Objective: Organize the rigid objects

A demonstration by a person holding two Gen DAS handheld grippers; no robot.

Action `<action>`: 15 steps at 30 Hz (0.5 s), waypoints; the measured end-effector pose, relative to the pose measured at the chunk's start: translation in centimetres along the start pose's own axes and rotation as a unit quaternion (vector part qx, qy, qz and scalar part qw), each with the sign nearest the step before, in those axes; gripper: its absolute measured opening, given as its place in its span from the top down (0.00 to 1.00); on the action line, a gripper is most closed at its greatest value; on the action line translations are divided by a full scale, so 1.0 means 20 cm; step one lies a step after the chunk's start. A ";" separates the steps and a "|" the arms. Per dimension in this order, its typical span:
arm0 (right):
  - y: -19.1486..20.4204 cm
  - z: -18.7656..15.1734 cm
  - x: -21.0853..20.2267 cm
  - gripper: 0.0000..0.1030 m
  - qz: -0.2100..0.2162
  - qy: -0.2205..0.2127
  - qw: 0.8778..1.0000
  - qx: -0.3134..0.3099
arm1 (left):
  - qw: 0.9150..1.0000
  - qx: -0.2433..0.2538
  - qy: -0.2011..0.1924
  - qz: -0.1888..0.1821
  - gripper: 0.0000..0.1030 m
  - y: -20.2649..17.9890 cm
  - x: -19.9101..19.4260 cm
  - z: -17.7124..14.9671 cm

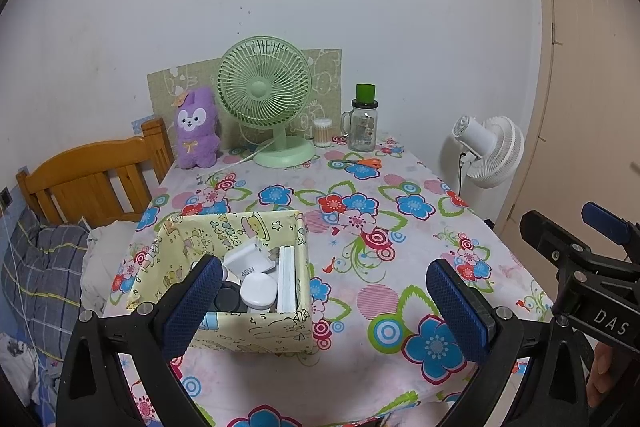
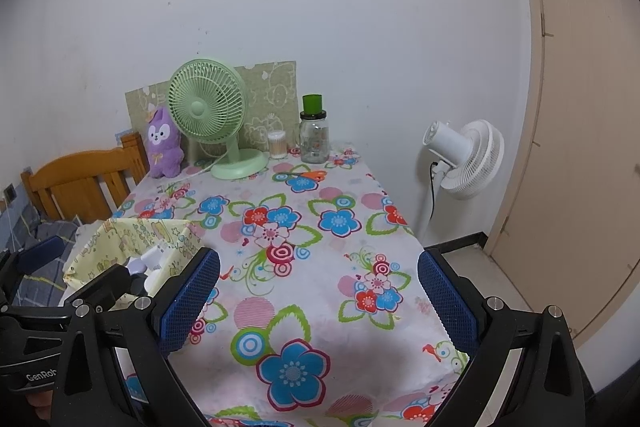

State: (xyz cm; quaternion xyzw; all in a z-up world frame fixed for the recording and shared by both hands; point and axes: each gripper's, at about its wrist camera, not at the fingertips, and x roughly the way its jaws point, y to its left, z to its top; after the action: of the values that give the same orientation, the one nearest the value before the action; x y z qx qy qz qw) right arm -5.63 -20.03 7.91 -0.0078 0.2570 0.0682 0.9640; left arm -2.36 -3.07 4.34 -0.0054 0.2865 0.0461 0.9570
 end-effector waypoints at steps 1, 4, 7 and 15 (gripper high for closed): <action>0.00 0.00 0.00 0.02 -0.001 0.000 1.000 0.001 | 1.000 0.000 0.001 0.001 0.00 0.00 0.00 0.00; 0.00 0.00 0.00 0.02 -0.003 -0.001 1.000 0.001 | 1.000 0.002 0.000 0.000 0.00 0.00 0.00 0.00; 0.00 0.00 -0.01 0.02 0.000 0.002 1.000 0.002 | 1.000 0.005 -0.004 -0.002 0.00 0.00 -0.01 0.00; 0.01 0.01 -0.01 0.02 -0.009 -0.004 1.000 -0.001 | 1.000 0.007 -0.004 -0.011 0.00 0.02 -0.01 0.02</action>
State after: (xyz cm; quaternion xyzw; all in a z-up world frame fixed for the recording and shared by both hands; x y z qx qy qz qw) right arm -5.85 -19.79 8.14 -0.0108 0.2534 0.0594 0.9655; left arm -2.37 -2.69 4.70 -0.0016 0.2827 0.0334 0.9586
